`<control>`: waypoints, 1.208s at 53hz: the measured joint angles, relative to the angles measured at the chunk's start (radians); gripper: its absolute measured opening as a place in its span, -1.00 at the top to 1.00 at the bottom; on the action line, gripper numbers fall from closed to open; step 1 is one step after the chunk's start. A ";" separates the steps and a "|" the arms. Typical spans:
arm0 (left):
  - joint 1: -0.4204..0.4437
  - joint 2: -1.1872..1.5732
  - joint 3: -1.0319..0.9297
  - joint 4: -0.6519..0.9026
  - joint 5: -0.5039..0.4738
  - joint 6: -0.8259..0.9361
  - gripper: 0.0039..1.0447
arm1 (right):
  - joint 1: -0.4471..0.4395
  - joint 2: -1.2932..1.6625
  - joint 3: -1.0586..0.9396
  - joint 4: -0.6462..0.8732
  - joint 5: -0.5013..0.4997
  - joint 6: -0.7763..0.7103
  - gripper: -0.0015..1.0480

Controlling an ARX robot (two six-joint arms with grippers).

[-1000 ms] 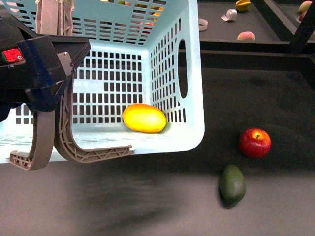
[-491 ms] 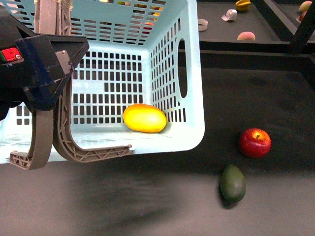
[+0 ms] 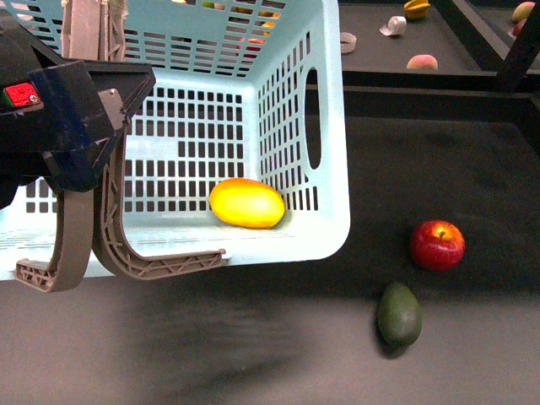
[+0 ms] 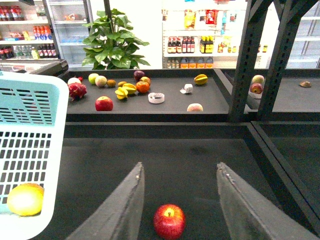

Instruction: Pick mango with right arm and hold basket with left

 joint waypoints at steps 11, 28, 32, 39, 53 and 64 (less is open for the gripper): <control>-0.021 0.008 0.006 0.000 -0.111 0.024 0.78 | 0.000 0.000 0.000 0.000 0.000 0.000 -0.63; 0.098 0.160 0.240 -0.182 -0.373 -0.156 0.78 | 0.000 -0.001 0.000 0.000 -0.001 0.000 -0.85; 0.141 0.193 0.284 -0.218 -0.389 -0.253 0.78 | 0.000 -0.001 0.000 0.000 -0.001 0.000 -0.85; 0.219 0.263 0.382 -0.322 -0.400 -0.449 0.78 | 0.000 -0.001 0.000 0.000 -0.001 0.000 -0.85; 0.309 0.436 0.517 -0.370 -0.407 -0.830 0.78 | 0.000 -0.001 0.000 0.000 -0.001 0.000 -0.85; 0.360 0.531 0.597 -0.394 -0.462 -0.990 0.78 | 0.000 -0.001 0.000 0.000 -0.001 0.000 -0.85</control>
